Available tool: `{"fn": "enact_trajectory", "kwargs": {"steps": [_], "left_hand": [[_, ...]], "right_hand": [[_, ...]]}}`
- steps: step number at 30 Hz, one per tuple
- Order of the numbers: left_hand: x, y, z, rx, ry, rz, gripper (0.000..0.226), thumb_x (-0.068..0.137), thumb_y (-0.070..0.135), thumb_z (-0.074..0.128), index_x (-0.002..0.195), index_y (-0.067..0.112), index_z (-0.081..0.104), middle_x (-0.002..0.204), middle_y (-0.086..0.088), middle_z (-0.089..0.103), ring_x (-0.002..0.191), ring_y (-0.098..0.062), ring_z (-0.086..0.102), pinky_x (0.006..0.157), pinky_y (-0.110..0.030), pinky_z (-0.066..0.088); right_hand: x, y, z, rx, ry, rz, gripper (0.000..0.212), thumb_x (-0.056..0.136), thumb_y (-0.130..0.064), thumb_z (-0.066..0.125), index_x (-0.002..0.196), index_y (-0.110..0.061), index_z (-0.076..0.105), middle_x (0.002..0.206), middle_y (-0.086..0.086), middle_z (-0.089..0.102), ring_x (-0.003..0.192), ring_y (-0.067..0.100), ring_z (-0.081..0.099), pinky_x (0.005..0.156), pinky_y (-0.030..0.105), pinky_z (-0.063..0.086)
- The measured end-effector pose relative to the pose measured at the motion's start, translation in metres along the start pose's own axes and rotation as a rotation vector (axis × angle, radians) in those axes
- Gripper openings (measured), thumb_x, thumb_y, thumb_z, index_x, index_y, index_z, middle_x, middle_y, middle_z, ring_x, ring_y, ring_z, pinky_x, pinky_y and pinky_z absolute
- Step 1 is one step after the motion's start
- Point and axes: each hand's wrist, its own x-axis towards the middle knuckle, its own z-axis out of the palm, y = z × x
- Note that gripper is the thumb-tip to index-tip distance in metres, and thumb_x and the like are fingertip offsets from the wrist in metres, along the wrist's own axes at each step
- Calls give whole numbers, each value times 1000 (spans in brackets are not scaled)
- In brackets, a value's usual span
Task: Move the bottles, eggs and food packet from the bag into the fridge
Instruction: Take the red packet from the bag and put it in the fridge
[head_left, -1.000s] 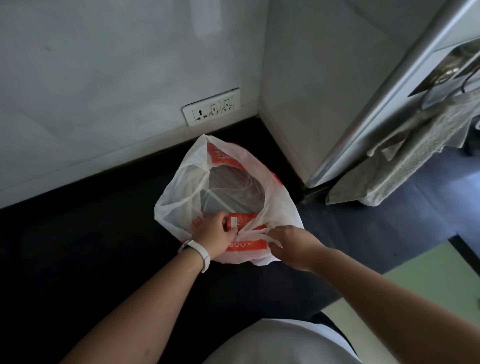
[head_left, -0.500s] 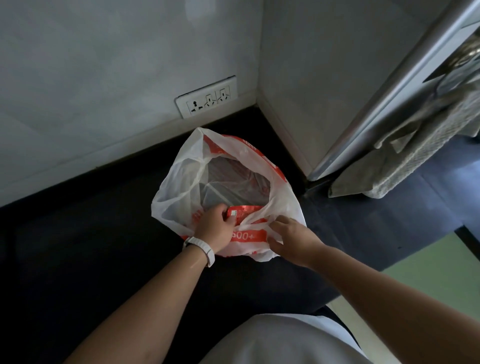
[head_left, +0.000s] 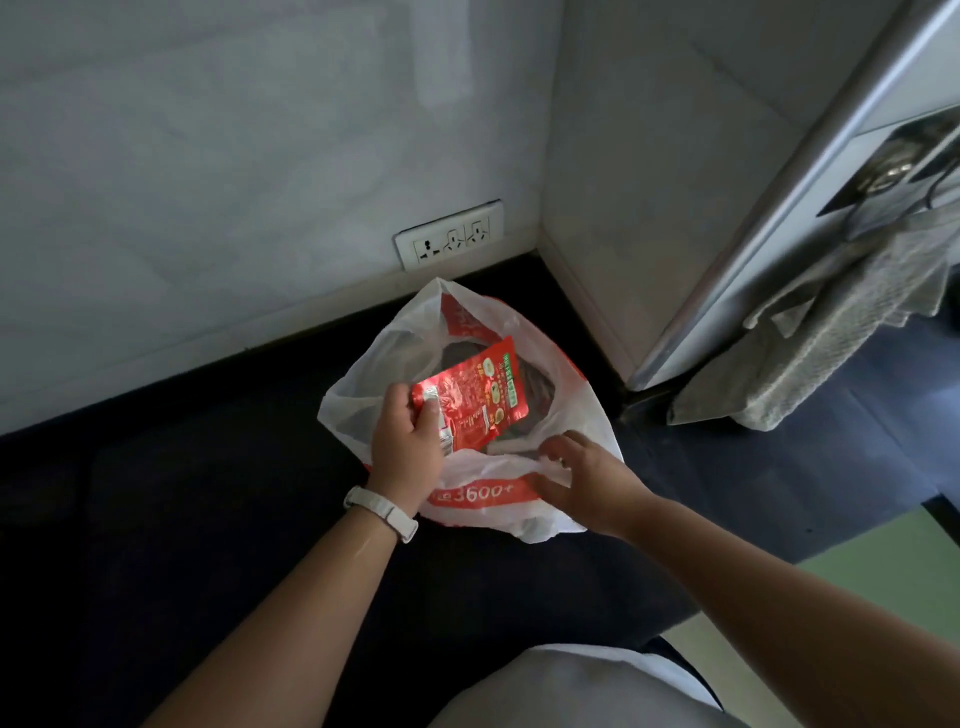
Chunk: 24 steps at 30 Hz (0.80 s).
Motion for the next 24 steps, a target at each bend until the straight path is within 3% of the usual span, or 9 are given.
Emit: {"fn": "enact_trajectory", "kwargs": {"steps": [4, 7, 11, 14, 17, 21, 24], "left_hand": [[-13, 10, -7, -230, 61, -75, 9, 103, 26, 50, 108, 19, 50, 110, -1, 64, 99, -20, 68, 72, -32, 57], [-26, 16, -6, -426, 27, -132, 15, 102, 26, 53, 115, 20, 53, 116, -6, 67, 102, -22, 71, 82, -43, 60], [-44, 26, -3, -510, 1, -124, 19, 101, 25, 54, 118, 16, 52, 118, -7, 67, 105, -22, 70, 87, -50, 59], [-56, 31, -1, -424, -6, -51, 19, 100, 23, 56, 117, 15, 53, 115, -5, 68, 101, -17, 71, 86, -43, 60], [-68, 32, 4, -261, -28, 45, 15, 97, 19, 60, 111, 18, 55, 111, 0, 68, 95, -9, 71, 78, -29, 61], [-80, 35, 11, -154, -28, 57, 12, 95, 16, 63, 103, 24, 58, 98, 7, 71, 86, -3, 70, 71, -19, 56], [-85, 39, 15, -152, -40, 17, 16, 93, 16, 67, 106, 25, 60, 99, 8, 73, 90, -3, 71, 75, -24, 58]], "right_hand": [[2, -24, -8, 158, 99, 41, 40, 90, -51, 58, 119, -23, 58, 108, -10, 56, 93, 7, 57, 80, 23, 48], [3, -45, -16, 365, 109, 105, 29, 93, -51, 54, 111, -28, 56, 99, -13, 61, 88, 6, 61, 77, 23, 48], [0, -62, -24, 754, 105, 168, 28, 97, -40, 55, 120, -25, 54, 101, -9, 67, 88, 8, 66, 75, 24, 51], [0, -67, -29, 996, 105, 211, 31, 95, -30, 61, 124, -22, 53, 108, 0, 69, 92, 16, 71, 86, 39, 57], [-2, -71, -38, 1159, 76, 224, 26, 94, -16, 62, 119, -18, 54, 109, 6, 69, 95, 21, 72, 87, 45, 58], [-2, -69, -50, 1231, 59, 203, 27, 92, -5, 61, 117, -13, 56, 114, 13, 69, 98, 29, 71, 90, 53, 55], [-7, -68, -62, 1232, 46, 141, 28, 91, -2, 60, 117, -12, 56, 111, 12, 70, 99, 30, 70, 89, 55, 55]]}}
